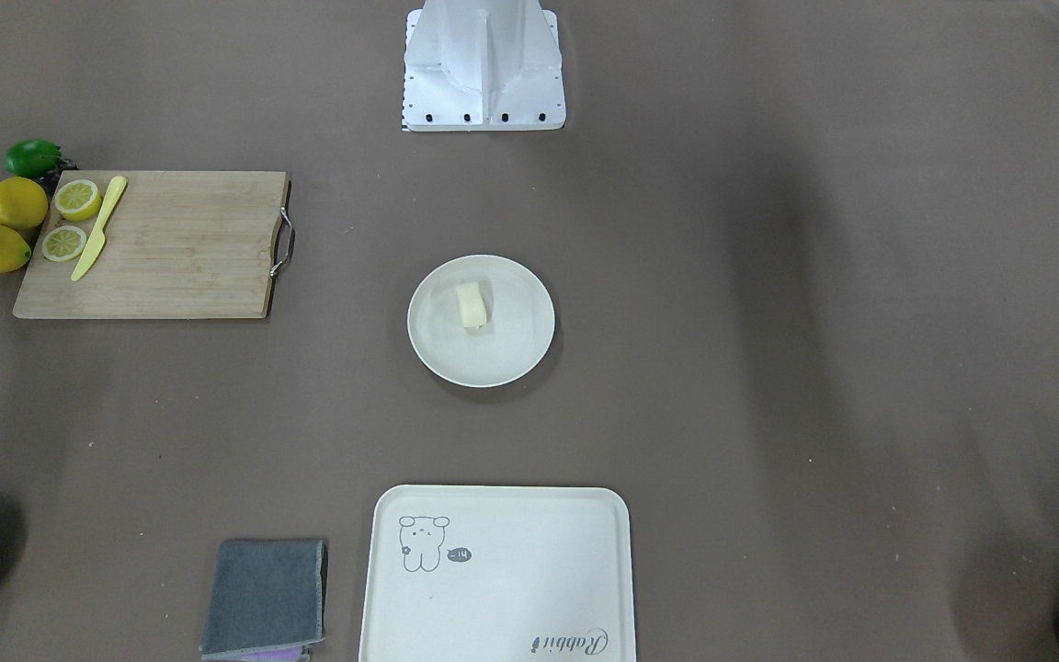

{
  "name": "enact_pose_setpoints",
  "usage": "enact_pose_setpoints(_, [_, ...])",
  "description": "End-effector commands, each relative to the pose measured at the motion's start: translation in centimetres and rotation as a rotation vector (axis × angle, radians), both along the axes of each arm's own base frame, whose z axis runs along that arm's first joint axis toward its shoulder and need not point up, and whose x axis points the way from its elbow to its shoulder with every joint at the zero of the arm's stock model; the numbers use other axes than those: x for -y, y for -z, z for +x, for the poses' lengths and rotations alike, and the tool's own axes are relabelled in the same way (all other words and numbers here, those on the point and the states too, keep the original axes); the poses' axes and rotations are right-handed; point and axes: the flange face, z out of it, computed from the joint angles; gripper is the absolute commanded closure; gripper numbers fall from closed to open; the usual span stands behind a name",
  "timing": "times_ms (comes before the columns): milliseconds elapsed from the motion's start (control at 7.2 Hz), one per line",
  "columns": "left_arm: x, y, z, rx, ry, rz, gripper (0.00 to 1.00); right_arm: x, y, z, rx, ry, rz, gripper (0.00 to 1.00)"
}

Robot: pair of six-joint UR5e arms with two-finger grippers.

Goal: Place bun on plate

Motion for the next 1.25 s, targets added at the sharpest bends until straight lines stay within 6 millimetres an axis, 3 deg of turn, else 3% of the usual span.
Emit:
enact_pose_setpoints(0, [-1.3,0.2,-1.3,0.005,0.049,-0.007,0.02,-0.8,-1.2,1.5,0.007,0.016,0.005,0.0])
enact_pose_setpoints(139, [-2.7,-1.2,-1.3,0.055,0.042,0.0,0.02,-0.8,-1.2,1.5,0.007,0.016,0.005,0.0])
enact_pose_setpoints(417, [-3.4,-1.2,-1.6,0.114,-0.015,0.148,0.02,-0.7,-1.1,1.5,0.007,0.016,0.006,0.0])
enact_pose_setpoints(833, [-3.4,-1.1,-1.7,0.111,-0.018,0.138,0.03,-0.8,-1.4,1.5,0.005,0.014,0.002,0.0])
enact_pose_setpoints(1111, [-3.1,-0.4,-1.4,0.099,-0.034,-0.001,0.02,-0.8,-1.6,1.5,0.005,0.011,-0.002,0.0])
